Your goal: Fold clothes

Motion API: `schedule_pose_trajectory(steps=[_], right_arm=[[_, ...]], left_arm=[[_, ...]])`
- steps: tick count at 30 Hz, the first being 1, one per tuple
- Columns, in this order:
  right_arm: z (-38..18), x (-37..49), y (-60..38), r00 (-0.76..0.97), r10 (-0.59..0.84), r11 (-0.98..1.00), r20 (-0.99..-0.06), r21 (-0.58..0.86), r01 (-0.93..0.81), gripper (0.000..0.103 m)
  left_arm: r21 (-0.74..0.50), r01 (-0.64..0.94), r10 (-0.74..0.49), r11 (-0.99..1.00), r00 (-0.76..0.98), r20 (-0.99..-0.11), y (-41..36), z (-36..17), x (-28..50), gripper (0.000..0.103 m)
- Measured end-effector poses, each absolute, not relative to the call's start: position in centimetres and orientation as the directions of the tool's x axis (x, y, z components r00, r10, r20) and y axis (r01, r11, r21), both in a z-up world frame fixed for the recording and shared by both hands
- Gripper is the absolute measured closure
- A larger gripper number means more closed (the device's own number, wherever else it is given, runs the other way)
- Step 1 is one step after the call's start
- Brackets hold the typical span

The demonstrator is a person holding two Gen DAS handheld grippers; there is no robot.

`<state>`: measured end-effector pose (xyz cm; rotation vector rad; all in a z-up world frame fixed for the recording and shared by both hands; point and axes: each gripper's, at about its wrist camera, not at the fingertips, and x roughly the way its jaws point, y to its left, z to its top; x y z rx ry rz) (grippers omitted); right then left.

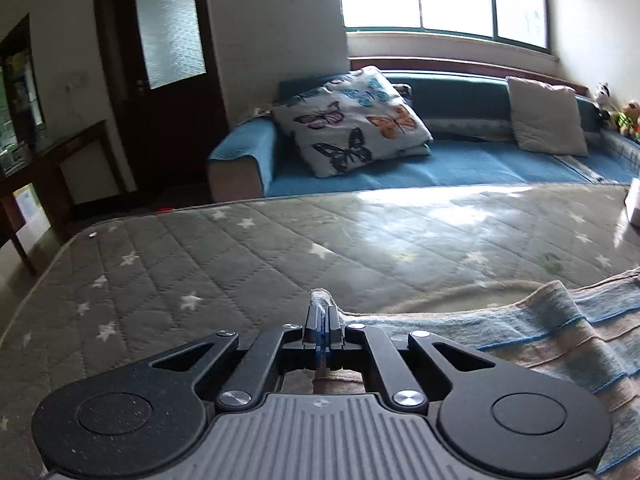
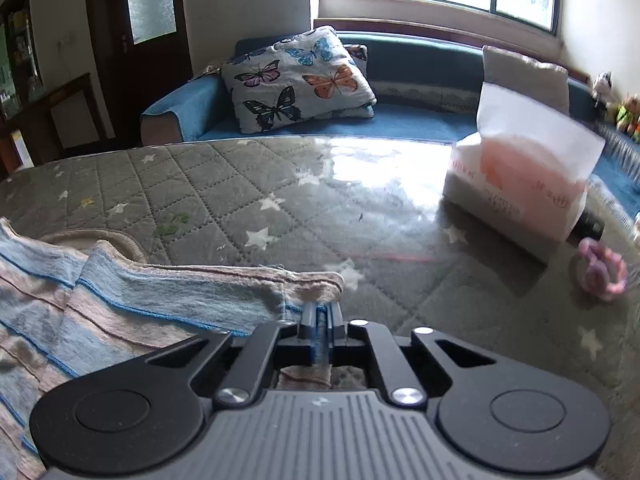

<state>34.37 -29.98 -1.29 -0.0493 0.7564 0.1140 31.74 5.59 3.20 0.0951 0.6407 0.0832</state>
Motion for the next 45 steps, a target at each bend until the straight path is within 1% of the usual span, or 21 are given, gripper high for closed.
schedule_pose_trajectory(steps=[4, 6, 10, 13, 15, 16, 18, 20, 21, 22, 24, 26, 28, 31, 35, 37, 40, 43, 45], right_arm=[[0.1, 34.4, -30.3, 0.779, 0.060, 0.996, -0.624, -0.019, -0.092, 0.101], [0.5, 34.7, -30.6, 0.799, 0.051, 0.997, -0.599, -0.011, -0.072, 0.101], [-1.1, 36.4, -30.4, 0.770, 0.035, 0.997, -0.637, -0.027, -0.068, 0.101], [-1.9, 36.9, -30.2, 0.751, 0.028, 0.997, -0.660, -0.037, -0.070, 0.099], [-2.1, 36.9, -30.3, 0.741, 0.027, 0.997, -0.671, -0.037, -0.071, 0.094], [-2.0, 36.7, -30.2, 0.739, 0.029, 0.996, -0.674, -0.040, -0.075, 0.091], [-1.6, 36.2, -30.0, 0.736, 0.033, 0.995, -0.676, -0.046, -0.086, 0.086], [-1.2, 35.3, -29.5, 0.733, 0.047, 0.993, -0.678, -0.050, -0.110, 0.075], [-1.0, 34.8, -29.2, 0.731, 0.057, 0.991, -0.680, -0.051, -0.125, 0.073], [-0.7, 34.3, -28.7, 0.728, 0.068, 0.989, -0.682, -0.051, -0.140, 0.068], [-0.2, 33.1, -27.6, 0.720, 0.094, 0.982, -0.687, -0.053, -0.179, 0.064], [0.1, 31.7, -26.4, 0.706, 0.124, 0.973, -0.697, -0.054, -0.224, 0.056], [0.2, 30.3, -25.2, 0.692, 0.149, 0.961, -0.706, -0.061, -0.270, 0.055], [0.4, 27.4, -23.0, 0.672, 0.183, 0.936, -0.718, -0.082, -0.343, 0.043], [0.3, 24.1, -20.8, 0.639, 0.216, 0.908, -0.738, -0.089, -0.409, 0.042], [0.2, 22.5, -20.0, 0.623, 0.226, 0.896, -0.749, -0.091, -0.435, 0.041], [0.1, 20.0, -19.2, 0.606, 0.239, 0.881, -0.759, -0.093, -0.464, 0.039], [-0.2, 17.7, -18.8, 0.593, 0.250, 0.870, -0.766, -0.092, -0.485, 0.030], [-0.5, 16.1, -18.7, 0.593, 0.251, 0.862, -0.765, -0.102, -0.497, 0.030]], left_arm=[[0.125, -0.078, 0.135, 0.989, 0.819, -0.558, 6.3, 3.4, 32.2, 0.101], [0.140, -0.080, 0.146, 0.987, 0.812, -0.566, 6.2, 2.8, 32.7, 0.101], [0.177, -0.089, 0.178, 0.980, 0.785, -0.593, 6.2, 1.2, 34.0, 0.101], [0.202, -0.093, 0.199, 0.975, 0.765, -0.612, 6.1, 0.1, 34.8, 0.101], [0.204, -0.080, 0.193, 0.976, 0.761, -0.620, 6.1, 0.0, 34.7, 0.099], [0.206, -0.078, 0.192, 0.975, 0.759, -0.622, 6.0, 0.1, 34.5, 0.096], [0.209, -0.072, 0.191, 0.975, 0.756, -0.626, 5.9, 0.3, 34.0, 0.095], [0.211, -0.059, 0.181, 0.976, 0.761, -0.623, 5.7, 0.8, 33.1, 0.088], [0.211, -0.051, 0.174, 0.976, 0.764, -0.621, 5.6, 1.1, 32.5, 0.080], [0.210, -0.039, 0.164, 0.977, 0.766, -0.621, 5.5, 1.2, 31.9, 0.071], [0.208, -0.015, 0.144, 0.978, 0.770, -0.621, 5.2, 1.6, 30.6, 0.064], [0.205, 0.014, 0.122, 0.979, 0.766, -0.631, 5.0, 1.8, 29.1, 0.059], [0.211, 0.042, 0.105, 0.977, 0.763, -0.638, 4.6, 1.8, 27.5, 0.052], [0.227, 0.075, 0.091, 0.971, 0.762, -0.641, 4.2, 1.7, 25.2, 0.047], [0.248, 0.105, 0.084, 0.963, 0.756, -0.649, 3.9, 1.2, 22.3, 0.045], [0.249, 0.110, 0.081, 0.962, 0.758, -0.648, 4.0, 1.1, 20.8, 0.040], [0.249, 0.113, 0.079, 0.962, 0.759, -0.647, 4.2, 0.9, 18.7, 0.036], [0.264, 0.107, 0.092, 0.959, 0.762, -0.641, 4.6, 0.5, 16.5, 0.033], [0.271, 0.098, 0.102, 0.958, 0.764, -0.638, 4.9, 0.2, 15.0, 0.033]])
